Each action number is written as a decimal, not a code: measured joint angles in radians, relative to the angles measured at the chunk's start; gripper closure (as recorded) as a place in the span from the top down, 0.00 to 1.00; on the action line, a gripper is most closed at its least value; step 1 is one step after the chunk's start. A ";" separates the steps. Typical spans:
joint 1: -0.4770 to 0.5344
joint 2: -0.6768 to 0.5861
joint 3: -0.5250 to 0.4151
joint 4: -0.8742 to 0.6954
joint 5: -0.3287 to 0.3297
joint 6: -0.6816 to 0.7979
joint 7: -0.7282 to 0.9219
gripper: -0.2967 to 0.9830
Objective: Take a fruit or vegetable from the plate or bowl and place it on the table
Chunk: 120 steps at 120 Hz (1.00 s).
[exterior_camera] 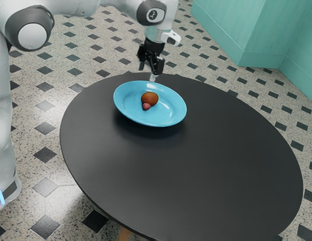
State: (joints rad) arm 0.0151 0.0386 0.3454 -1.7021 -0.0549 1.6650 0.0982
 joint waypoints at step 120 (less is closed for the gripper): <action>-0.025 0.089 0.010 -0.055 -0.049 0.139 0.012 0.77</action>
State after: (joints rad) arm -0.0102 0.1280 0.3557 -1.7568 -0.1040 1.8040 0.1106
